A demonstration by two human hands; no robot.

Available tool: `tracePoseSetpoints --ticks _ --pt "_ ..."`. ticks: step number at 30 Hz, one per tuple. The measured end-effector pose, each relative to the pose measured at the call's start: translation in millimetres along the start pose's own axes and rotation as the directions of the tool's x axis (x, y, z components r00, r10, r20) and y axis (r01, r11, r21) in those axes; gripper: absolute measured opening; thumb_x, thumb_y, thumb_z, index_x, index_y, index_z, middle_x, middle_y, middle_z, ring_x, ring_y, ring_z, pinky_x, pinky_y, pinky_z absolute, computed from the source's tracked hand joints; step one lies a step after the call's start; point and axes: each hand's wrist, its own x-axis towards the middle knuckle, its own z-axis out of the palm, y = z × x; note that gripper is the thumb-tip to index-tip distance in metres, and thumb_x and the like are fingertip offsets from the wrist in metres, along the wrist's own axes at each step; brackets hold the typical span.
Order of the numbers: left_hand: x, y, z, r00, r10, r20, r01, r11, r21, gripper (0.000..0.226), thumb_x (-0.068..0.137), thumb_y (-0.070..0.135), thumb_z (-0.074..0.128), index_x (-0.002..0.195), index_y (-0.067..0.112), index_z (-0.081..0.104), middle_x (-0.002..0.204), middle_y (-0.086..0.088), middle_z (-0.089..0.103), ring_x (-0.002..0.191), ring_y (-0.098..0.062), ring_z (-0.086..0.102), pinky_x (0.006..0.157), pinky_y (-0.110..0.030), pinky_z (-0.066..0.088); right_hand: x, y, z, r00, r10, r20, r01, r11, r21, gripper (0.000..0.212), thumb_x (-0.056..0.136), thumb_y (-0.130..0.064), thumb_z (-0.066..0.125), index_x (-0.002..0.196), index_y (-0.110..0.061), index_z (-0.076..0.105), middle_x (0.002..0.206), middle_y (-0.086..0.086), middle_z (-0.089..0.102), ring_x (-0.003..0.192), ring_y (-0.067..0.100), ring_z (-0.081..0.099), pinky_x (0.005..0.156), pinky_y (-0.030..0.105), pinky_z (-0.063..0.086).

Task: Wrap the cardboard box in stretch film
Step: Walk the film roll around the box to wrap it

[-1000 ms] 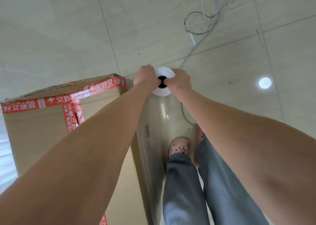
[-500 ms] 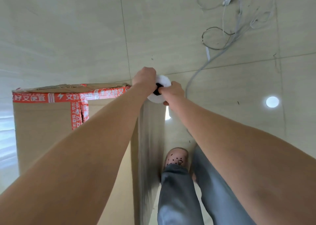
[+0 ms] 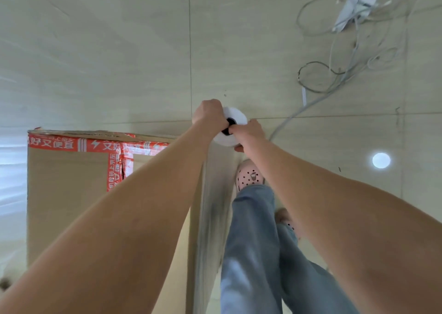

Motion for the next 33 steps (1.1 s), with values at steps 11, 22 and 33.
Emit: tracePoseSetpoints --ticks 11,22,33 --pt "23.5 -13.2 -22.0 1.0 0.021 -0.019 -0.021 0.999 -0.024 0.016 0.079 0.014 0.066 0.08 0.011 0.05 0.083 -0.005 0.053 0.075 -0.025 0.054 0.061 -0.028 0.042 12.5 -35.1 12.9 0.961 -0.263 -0.091 0.226 0.927 -0.298 0.035 0.079 -0.018 0.06 0.113 -0.02 0.056 0.122 0.006 0.06 0.098 0.025 0.056 0.077 0.03 0.044" --pt "39.3 -52.4 -38.7 0.998 -0.06 0.036 0.063 0.993 -0.096 0.021 0.079 0.02 0.067 0.077 0.01 0.049 0.093 -0.008 0.06 0.078 -0.025 0.057 0.06 -0.029 0.045 5.8 -54.1 51.9 0.998 0.059 -0.001 -0.059 0.998 0.0 0.061 0.08 -0.023 0.066 0.134 -0.008 0.041 0.113 0.013 0.054 0.1 0.03 0.058 0.084 0.041 0.055" --pt "57.8 -77.8 -53.2 0.998 -0.02 0.067 0.022 0.999 -0.027 0.007 0.083 0.013 0.059 0.088 0.009 0.058 0.094 -0.007 0.061 0.087 -0.026 0.061 0.066 -0.031 0.047 7.9 -78.5 78.6 0.968 -0.244 0.067 0.242 0.819 -0.521 0.023 0.08 -0.017 0.059 0.103 -0.016 0.055 0.105 0.006 0.061 0.1 0.028 0.058 0.075 0.033 0.049"
